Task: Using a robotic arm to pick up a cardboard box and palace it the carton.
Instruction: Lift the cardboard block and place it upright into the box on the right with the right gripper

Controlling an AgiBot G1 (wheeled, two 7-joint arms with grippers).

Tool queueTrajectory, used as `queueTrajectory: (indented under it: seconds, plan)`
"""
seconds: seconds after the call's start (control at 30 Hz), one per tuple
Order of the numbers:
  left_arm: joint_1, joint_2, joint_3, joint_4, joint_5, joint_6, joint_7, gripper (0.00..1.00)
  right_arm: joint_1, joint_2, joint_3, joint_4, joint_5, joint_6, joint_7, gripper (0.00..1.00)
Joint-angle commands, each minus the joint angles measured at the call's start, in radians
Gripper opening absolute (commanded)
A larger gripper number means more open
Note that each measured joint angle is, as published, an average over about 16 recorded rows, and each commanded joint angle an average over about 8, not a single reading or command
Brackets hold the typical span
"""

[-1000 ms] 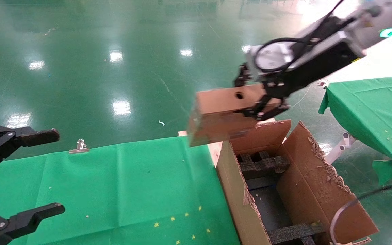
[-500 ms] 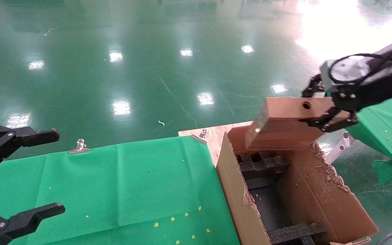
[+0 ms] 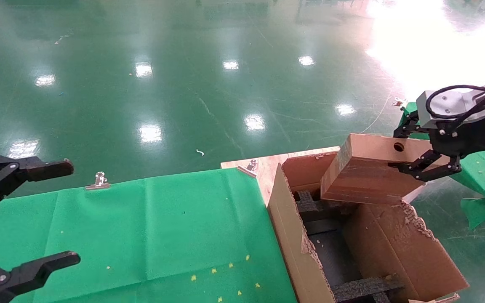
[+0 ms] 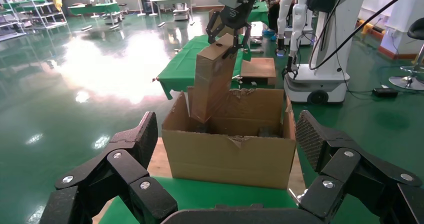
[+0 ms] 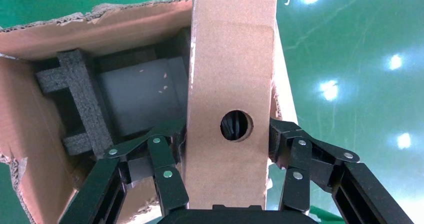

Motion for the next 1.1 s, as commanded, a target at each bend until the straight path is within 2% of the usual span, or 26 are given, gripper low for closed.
queueTrajectory:
  seconds: [0.03, 0.43, 0.57, 0.8, 1.1]
  plan:
    - [0.0, 0.0, 0.0, 0.0, 0.0, 0.0, 0.0, 1.0, 0.0, 0.001, -0.002, -0.003, 0.006, 0.002, 0.002, 0.0]
    - [0.0, 0.0, 0.0, 0.0, 0.0, 0.0, 0.0, 1.0, -0.003, -0.003, 0.003, 0.001, -0.004, 0.002, 0.003, 0.0]
    - [0.0, 0.0, 0.0, 0.0, 0.0, 0.0, 0.0, 1.0, -0.006, -0.004, -0.006, -0.011, -0.008, 0.014, 0.061, 0.0]
    - [0.0, 0.0, 0.0, 0.0, 0.0, 0.0, 0.0, 1.0, -0.01, 0.003, -0.035, -0.01, -0.035, 0.051, 0.312, 0.0]
    - [0.0, 0.0, 0.0, 0.0, 0.0, 0.0, 0.0, 1.0, -0.026, 0.047, -0.068, 0.054, -0.057, 0.1, 0.799, 0.0]
